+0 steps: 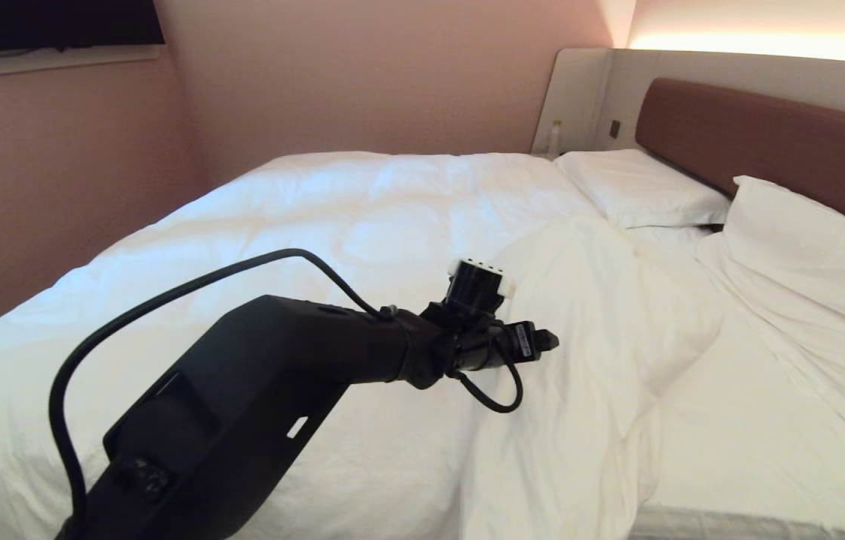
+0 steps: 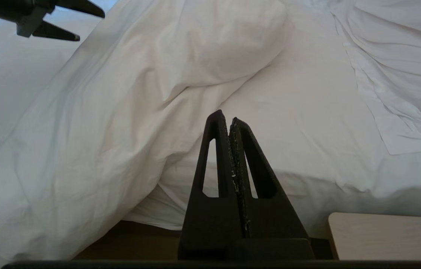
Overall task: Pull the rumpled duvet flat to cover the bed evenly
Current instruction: Flatten the corners of the folded blanket
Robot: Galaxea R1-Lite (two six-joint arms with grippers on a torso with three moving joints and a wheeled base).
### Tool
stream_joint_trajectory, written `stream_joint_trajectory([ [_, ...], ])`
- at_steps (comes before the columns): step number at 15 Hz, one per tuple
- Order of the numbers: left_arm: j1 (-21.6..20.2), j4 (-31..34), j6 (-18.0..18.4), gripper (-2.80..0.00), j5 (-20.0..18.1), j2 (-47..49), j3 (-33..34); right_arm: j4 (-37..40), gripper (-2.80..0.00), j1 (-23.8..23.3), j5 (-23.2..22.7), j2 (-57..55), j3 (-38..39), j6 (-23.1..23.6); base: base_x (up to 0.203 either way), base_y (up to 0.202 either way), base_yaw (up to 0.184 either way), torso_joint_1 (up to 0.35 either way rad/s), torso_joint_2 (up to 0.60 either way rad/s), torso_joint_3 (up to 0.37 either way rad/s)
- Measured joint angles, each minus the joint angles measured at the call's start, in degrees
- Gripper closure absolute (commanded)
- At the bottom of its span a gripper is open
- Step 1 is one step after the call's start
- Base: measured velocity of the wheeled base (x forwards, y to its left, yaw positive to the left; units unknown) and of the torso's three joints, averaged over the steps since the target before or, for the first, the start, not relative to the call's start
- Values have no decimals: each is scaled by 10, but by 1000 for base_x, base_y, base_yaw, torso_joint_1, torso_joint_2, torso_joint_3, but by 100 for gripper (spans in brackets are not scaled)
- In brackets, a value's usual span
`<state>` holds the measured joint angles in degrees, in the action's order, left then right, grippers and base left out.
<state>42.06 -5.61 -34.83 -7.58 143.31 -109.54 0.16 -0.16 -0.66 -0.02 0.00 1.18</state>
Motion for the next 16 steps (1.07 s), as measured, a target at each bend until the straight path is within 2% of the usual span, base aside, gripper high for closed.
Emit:
stream_joint_trajectory([
  [1, -10, 14, 0, -256, 0, 9, -7, 0, 0, 0, 0, 0, 0, 0, 0, 0, 0, 0, 0, 0],
  [2, -17, 17, -2, 0, 1, 16, -12, 0, 0, 0, 0, 0, 0, 0, 0, 0, 0, 0, 0, 0],
  [7, -27, 10, -3, 0, 14, 11, -15, 0, 0, 0, 0, 0, 0, 0, 0, 0, 0, 0, 0, 0],
  [16, -41, -8, 1, 0, 15, 40, -17, 0, 0, 0, 0, 0, 0, 0, 0, 0, 0, 0, 0, 0],
])
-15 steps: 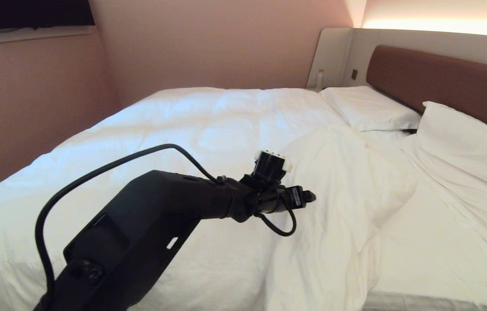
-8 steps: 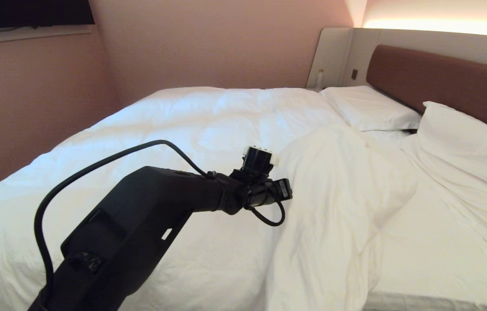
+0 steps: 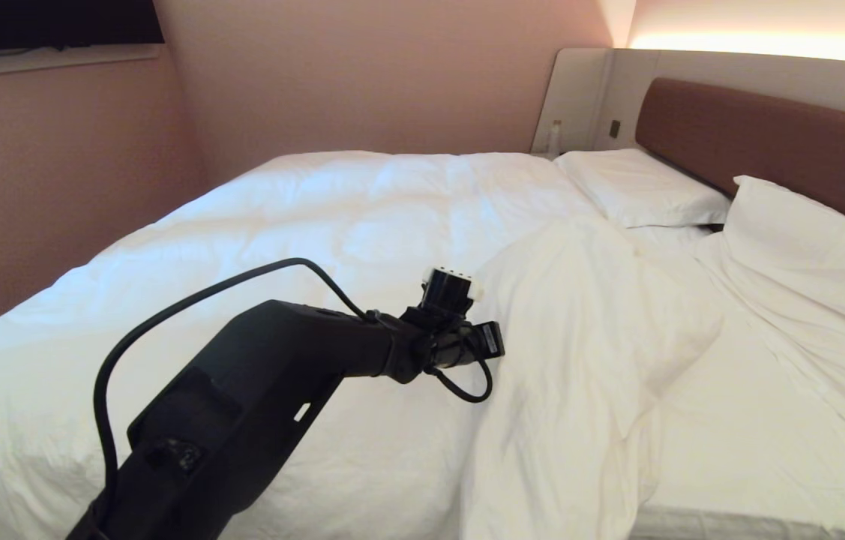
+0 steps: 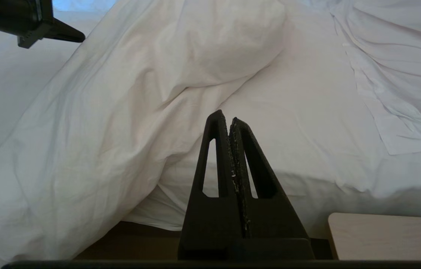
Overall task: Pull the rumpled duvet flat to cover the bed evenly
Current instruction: Flatten the corners of the folded blanket
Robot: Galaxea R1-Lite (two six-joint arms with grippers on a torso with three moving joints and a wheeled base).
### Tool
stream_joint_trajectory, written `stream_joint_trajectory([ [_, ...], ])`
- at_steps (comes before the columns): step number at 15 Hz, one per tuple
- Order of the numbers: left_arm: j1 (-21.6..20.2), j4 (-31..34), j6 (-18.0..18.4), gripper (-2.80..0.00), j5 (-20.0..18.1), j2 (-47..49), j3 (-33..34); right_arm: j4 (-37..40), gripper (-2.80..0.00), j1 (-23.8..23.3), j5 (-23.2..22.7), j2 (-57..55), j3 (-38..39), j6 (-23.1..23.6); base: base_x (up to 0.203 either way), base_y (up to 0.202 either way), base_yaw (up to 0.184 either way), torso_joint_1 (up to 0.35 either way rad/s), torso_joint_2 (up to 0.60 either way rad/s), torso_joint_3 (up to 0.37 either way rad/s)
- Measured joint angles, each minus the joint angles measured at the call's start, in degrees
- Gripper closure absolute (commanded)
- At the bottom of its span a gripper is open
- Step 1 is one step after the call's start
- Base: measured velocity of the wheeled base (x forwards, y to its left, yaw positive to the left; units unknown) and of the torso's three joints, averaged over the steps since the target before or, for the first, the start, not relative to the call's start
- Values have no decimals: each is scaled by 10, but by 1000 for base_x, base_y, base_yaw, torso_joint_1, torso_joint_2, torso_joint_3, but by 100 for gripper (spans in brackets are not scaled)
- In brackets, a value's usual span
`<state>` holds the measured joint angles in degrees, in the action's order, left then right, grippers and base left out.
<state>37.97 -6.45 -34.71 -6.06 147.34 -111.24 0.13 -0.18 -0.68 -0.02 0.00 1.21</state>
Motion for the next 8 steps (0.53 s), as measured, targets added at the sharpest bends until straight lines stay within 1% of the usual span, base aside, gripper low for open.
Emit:
stream_joint_trajectory([
  [8, -5, 11, 0, 0, 3, 1, 1, 0, 0, 0, 0, 0, 0, 0, 0, 0, 0, 0, 0, 0],
])
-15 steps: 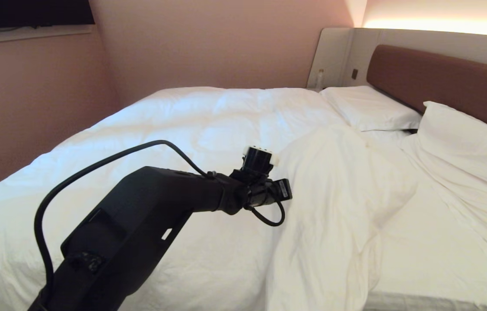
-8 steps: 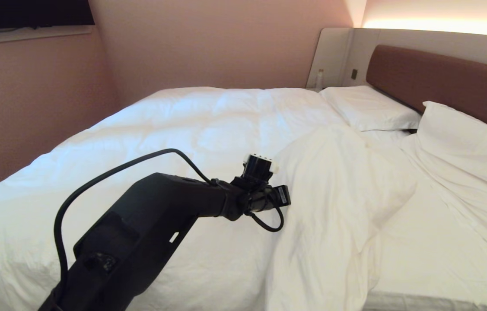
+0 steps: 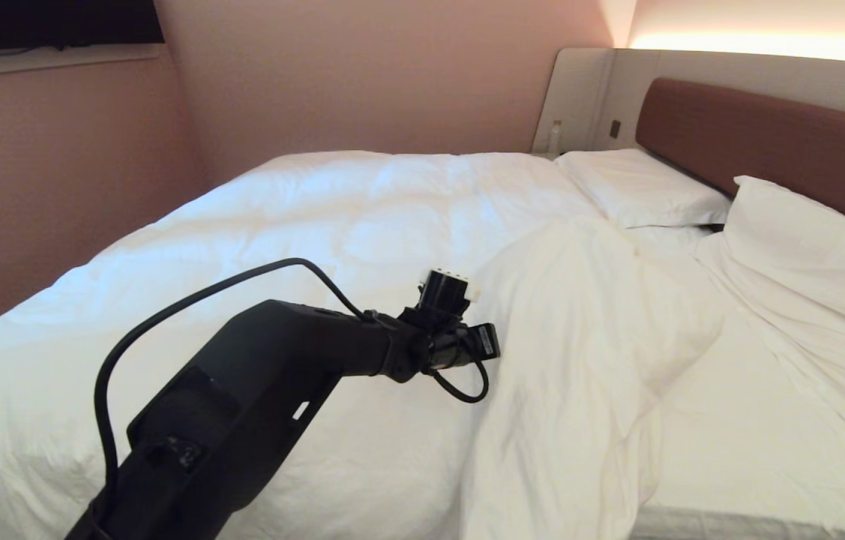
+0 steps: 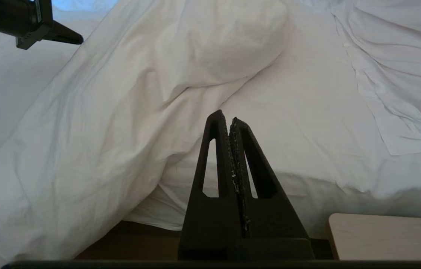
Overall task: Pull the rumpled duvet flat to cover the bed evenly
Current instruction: Flatten the corners of the folded blanket
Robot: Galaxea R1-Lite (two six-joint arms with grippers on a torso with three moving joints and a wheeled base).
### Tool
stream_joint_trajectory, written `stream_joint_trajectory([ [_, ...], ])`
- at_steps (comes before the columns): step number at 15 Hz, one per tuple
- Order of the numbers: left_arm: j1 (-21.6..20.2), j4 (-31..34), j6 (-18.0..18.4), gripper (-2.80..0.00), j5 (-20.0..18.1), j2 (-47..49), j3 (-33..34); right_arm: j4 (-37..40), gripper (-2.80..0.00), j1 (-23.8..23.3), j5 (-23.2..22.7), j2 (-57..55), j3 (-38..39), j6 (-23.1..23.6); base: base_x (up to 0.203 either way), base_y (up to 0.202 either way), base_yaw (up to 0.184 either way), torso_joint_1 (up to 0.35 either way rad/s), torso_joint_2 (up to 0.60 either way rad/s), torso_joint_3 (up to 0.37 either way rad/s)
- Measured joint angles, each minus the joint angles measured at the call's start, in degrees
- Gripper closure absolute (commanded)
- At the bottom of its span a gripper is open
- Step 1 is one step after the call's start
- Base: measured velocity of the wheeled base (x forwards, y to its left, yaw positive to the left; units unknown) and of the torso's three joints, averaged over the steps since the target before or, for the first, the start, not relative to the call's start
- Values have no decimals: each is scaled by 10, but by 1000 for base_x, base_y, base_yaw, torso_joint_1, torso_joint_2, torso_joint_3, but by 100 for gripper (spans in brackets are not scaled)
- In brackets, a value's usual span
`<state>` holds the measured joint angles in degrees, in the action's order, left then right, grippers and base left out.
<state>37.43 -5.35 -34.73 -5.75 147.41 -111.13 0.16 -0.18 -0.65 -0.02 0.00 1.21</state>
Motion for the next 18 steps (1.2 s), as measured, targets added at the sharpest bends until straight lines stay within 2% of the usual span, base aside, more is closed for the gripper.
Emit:
stream_joint_trajectory([
  [7, 0, 12, 2, 0, 12, 5, -1, 0, 0, 0, 0, 0, 0, 0, 0, 0, 0, 0, 0, 0],
  [10, 0, 11, 22, 0, 44, 1, -1, 0, 0, 0, 0, 0, 0, 0, 0, 0, 0, 0, 0, 0],
  [13, -2, 5, 62, 0, 117, 8, -2, 0, 0, 0, 0, 0, 0, 0, 0, 0, 0, 0, 0, 0],
  [15, -6, 2, 77, 0, 125, 12, -5, 0, 0, 0, 0, 0, 0, 0, 0, 0, 0, 0, 0, 0],
  [18, -8, -14, 81, 0, 119, 20, -6, 0, 0, 0, 0, 0, 0, 0, 0, 0, 0, 0, 0, 0],
])
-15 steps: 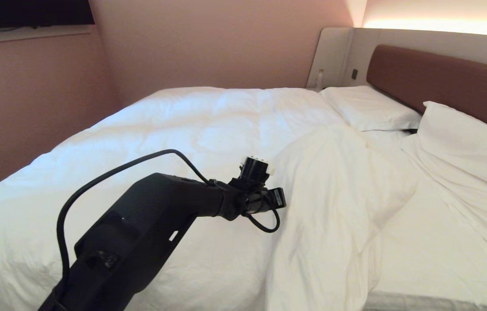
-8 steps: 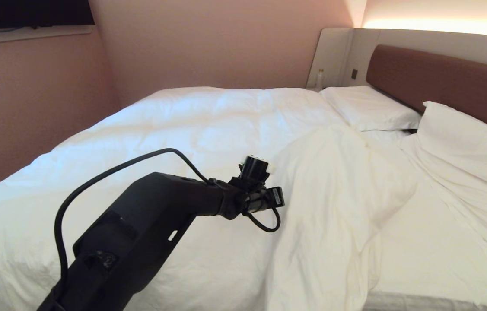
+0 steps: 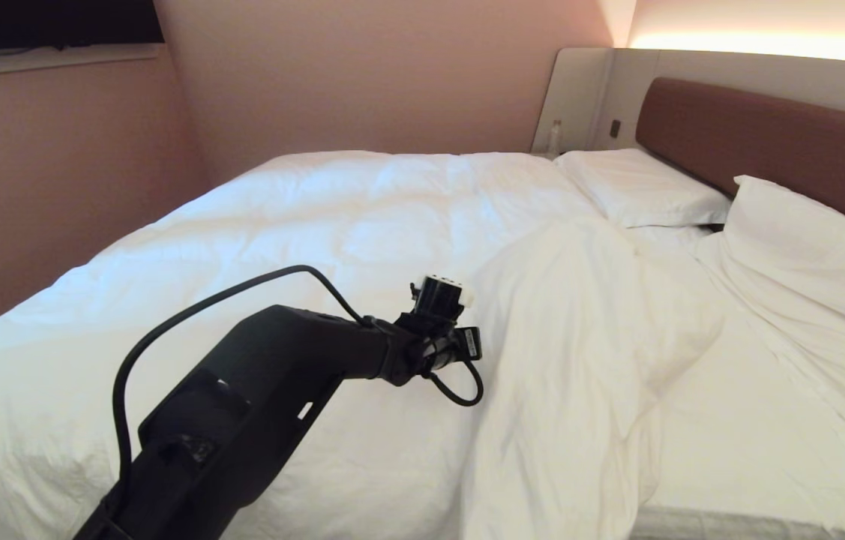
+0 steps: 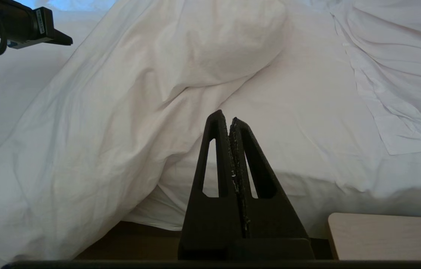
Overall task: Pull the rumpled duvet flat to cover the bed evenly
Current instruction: Flatten the corners of the folded blanket
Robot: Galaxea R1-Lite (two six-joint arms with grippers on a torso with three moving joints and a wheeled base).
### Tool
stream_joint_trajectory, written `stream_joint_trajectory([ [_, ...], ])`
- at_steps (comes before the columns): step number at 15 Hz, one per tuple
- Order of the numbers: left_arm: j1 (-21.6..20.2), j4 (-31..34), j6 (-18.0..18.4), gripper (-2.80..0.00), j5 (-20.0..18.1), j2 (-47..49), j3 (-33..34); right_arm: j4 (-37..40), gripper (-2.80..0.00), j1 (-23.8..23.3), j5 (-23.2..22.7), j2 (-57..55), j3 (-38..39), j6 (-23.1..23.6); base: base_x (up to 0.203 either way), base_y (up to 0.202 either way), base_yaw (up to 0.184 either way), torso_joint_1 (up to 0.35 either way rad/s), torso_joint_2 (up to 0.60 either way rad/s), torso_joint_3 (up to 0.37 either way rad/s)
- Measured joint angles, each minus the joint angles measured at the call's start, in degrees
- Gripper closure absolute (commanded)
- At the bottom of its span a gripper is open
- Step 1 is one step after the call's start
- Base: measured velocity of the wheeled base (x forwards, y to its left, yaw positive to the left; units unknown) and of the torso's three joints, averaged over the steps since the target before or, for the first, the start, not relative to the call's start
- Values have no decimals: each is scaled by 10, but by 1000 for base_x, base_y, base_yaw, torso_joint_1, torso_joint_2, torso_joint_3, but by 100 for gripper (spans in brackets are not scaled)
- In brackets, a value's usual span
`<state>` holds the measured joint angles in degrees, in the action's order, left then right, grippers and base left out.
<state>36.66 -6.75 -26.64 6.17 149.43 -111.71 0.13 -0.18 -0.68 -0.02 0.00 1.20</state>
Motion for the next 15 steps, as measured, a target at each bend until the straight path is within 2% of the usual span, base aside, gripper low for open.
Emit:
stream_joint_trajectory([
  [3, 13, 0, 0, 0, 7, 11, -1, 0, 0, 0, 0, 0, 0, 0, 0, 0, 0, 0, 0, 0],
  [7, 58, 1, 10, 0, 42, 27, 0, 0, 0, 0, 0, 0, 0, 0, 0, 0, 0, 0, 0, 0],
  [9, 67, 0, 22, 0, 60, 35, 0, 0, 0, 0, 0, 0, 0, 0, 0, 0, 0, 0, 0, 0],
  [12, 97, 0, 57, 0, 130, 49, 0, 0, 0, 0, 0, 0, 0, 0, 0, 0, 0, 0, 0, 0],
  [15, 140, -2, 51, 0, 125, 45, 0, 0, 0, 0, 1, 0, 0, 0, 0, 0, 0, 0, 0, 0],
])
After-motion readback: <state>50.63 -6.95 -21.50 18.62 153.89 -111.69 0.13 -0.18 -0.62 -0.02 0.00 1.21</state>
